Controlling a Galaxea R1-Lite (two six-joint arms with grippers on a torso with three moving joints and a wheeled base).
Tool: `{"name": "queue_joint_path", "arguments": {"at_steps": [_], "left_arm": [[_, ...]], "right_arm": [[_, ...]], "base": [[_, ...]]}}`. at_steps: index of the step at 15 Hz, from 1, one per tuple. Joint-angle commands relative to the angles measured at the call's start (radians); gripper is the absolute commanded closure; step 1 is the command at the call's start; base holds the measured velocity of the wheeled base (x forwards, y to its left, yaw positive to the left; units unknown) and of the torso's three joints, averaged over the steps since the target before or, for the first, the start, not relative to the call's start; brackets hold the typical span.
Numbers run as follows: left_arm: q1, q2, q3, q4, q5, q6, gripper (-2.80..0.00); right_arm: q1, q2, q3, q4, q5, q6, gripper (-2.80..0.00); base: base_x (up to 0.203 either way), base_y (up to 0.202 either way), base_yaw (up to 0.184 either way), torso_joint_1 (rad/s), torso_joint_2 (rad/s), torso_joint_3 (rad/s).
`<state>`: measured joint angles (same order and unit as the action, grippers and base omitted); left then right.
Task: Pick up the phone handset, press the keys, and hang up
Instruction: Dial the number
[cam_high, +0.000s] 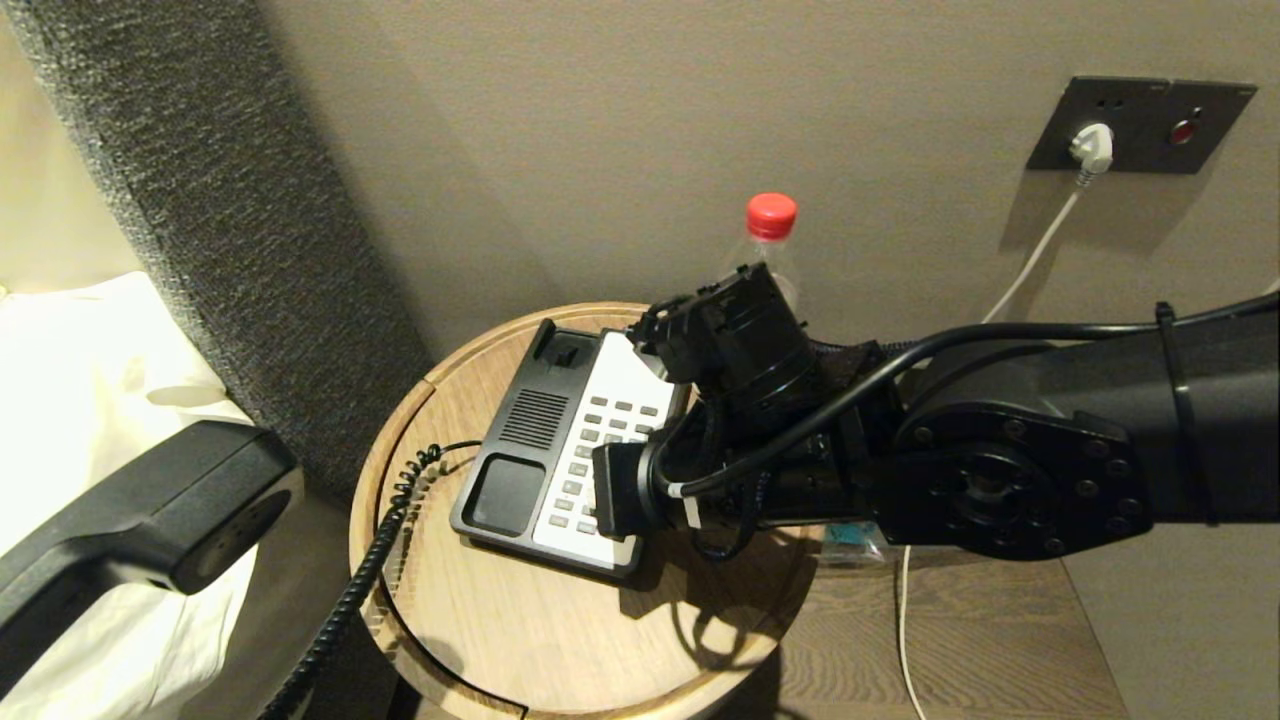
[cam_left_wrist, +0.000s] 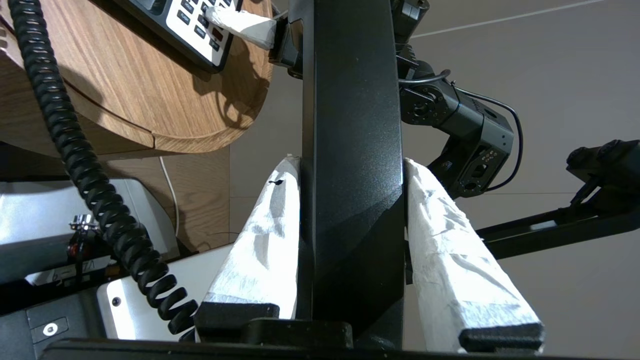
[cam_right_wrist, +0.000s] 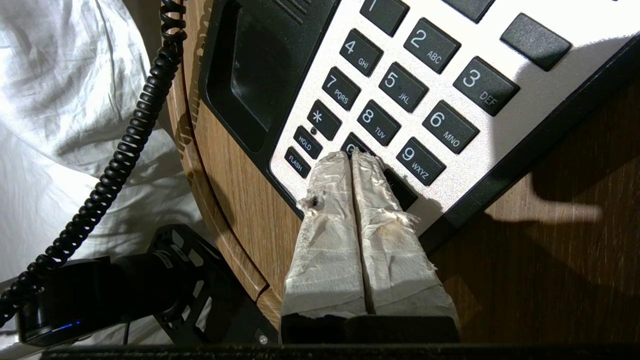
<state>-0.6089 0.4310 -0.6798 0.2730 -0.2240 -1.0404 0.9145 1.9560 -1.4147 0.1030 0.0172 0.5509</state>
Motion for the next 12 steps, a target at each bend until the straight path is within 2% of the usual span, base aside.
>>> {"name": "queue_joint_path", "arguments": {"at_steps": [1,12], "left_arm": [[0.000,-0.005,0.002,0.002,-0.001,-0.007,0.00],[0.000,-0.023,0.037,0.003,-0.001,-0.007,0.00]], "right_arm": [[0.000,0.004,0.000,0.003,0.000,0.001,0.00],[0.003,-0.050,0.013,0.005,0.002,0.005,0.00]], "base": [[0.000,0.000,0.000,0.000,0.00,0.000],[0.000,0.000,0.000,0.000,0.00,0.000]]}}
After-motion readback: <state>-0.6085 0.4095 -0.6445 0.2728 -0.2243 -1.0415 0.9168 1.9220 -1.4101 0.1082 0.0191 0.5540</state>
